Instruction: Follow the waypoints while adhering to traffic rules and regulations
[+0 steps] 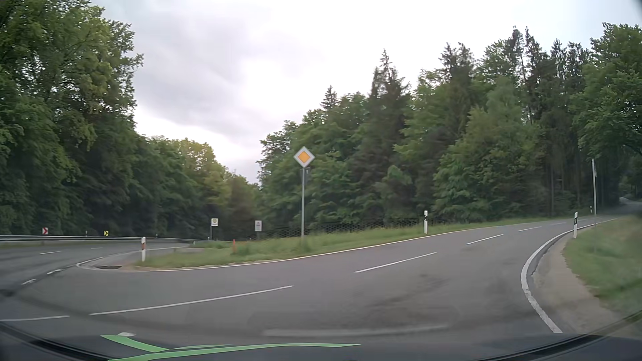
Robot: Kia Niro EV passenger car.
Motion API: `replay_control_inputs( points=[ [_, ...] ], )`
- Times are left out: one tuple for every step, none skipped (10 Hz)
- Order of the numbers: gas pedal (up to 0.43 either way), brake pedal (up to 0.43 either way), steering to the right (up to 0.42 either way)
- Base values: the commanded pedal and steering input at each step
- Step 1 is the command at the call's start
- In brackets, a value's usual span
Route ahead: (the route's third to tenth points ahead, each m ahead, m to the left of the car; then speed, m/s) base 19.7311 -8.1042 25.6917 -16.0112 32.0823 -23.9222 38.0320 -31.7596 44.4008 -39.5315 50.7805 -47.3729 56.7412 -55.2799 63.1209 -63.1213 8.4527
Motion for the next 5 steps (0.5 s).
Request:
replay_control_inputs(
  points=[
    [0.220, 0.000, 0.237],
    [0.240, 0.000, 0.237],
    [0.240, 0.000, 0.239],
    [0.240, 0.000, 0.239],
    [0.280, 0.000, 0.239]
  ],
)
